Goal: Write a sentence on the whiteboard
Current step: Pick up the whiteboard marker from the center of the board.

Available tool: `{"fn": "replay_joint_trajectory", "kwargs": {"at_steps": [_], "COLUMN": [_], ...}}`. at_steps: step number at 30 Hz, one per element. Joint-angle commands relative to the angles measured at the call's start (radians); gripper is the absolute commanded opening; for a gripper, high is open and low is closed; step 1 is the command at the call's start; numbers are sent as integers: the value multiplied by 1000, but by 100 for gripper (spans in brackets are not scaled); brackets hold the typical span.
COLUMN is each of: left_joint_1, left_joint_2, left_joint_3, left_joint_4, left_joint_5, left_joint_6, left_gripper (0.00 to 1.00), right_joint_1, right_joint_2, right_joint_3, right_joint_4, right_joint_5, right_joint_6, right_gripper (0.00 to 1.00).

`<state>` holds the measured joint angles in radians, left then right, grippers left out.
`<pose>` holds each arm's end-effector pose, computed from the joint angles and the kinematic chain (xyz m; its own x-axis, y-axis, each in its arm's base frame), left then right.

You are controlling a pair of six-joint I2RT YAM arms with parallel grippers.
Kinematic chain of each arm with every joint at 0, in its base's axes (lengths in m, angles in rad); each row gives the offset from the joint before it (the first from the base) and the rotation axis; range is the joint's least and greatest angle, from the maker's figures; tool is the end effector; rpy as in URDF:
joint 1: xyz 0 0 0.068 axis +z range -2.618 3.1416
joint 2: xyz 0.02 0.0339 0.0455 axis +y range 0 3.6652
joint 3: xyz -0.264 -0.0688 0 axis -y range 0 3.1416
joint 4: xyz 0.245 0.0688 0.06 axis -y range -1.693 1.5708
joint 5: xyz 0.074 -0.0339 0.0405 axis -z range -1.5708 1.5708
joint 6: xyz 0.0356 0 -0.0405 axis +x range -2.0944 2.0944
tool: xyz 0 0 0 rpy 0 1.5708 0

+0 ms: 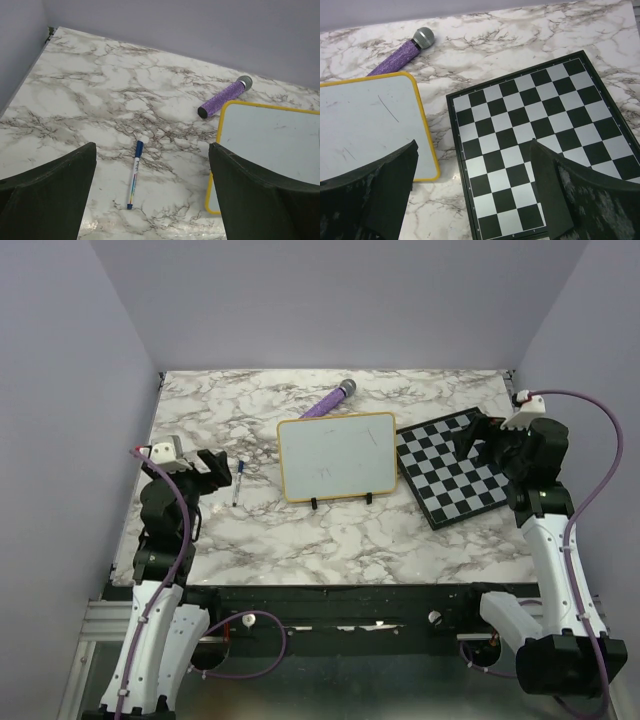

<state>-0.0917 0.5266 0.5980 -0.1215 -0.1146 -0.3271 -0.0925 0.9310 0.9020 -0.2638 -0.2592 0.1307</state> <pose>0.1409 -0.0089 0.3180 -0.0399 -0.3169 -0.9476 -0.0376 0.9482 -0.3155 0.2128 -0.0106 0.3469 -0.3052 0.1548 -0.9396 -0.1163 0.9733 0.1981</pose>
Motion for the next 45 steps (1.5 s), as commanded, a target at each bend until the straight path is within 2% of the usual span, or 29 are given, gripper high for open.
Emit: {"fn": "replay_joint_trajectory", "kwargs": {"at_steps": [1, 5, 7, 9, 12, 13, 16, 17, 19, 20, 23, 27, 31, 37, 45], "left_joint_1": [0, 4, 15, 49, 122, 139, 159, 159, 158, 156, 124, 67, 27, -5, -11], "left_joint_2": [50, 148, 197, 237, 349, 422, 601, 648, 769, 809, 962, 1145, 1311, 1423, 1492], "left_joint_3": [45, 91, 105, 111, 137, 163, 257, 288, 365, 391, 505, 627, 745, 832, 847], "left_joint_4": [-35, -102, -115, -124, -144, -156, -229, -256, -321, -334, -408, -471, -523, -566, -575], "left_joint_5": [99, 113, 168, 184, 248, 286, 282, 261, 247, 228, 201, 123, 38, 20, 3], "left_joint_6": [19, 26, 17, -9, -41, -43, 3, 20, 54, 65, 109, 157, 180, 197, 209], "left_gripper": [99, 99, 99, 99, 99, 99, 96, 87, 78, 70, 60, 53, 50, 47, 38], "right_joint_1": [4, 4, 4, 5, 4, 5, 5, 5, 5, 5, 5, 4, 4, 4, 4], "right_joint_2": [25, 32, 22, 23, 52, 72, 81, 69, 51, 28, 2, -14, -15, -4, 5], "right_joint_3": [55, 54, 17, 6, -3, -11, -43, -54, -80, -84, -95, -100, -100, -98, -97], "right_joint_4": [-11, -2, 43, 34, -32, -41, -54, -46, -26, -25, -20, -17, -17, -17, -18], "right_joint_5": [-81, -305, -401, -428, -523, -629, -812, -828, -856, -858, -848, -836, -833, -818, -815], "right_joint_6": [-48, -108, -158, -222, -272, -282, -342, -345, -350, -358, -358, -355, -352, -345, -347], "right_gripper": [100, 100, 100, 100, 100, 100, 100, 100, 100, 100, 100, 100, 100, 100, 100]}}
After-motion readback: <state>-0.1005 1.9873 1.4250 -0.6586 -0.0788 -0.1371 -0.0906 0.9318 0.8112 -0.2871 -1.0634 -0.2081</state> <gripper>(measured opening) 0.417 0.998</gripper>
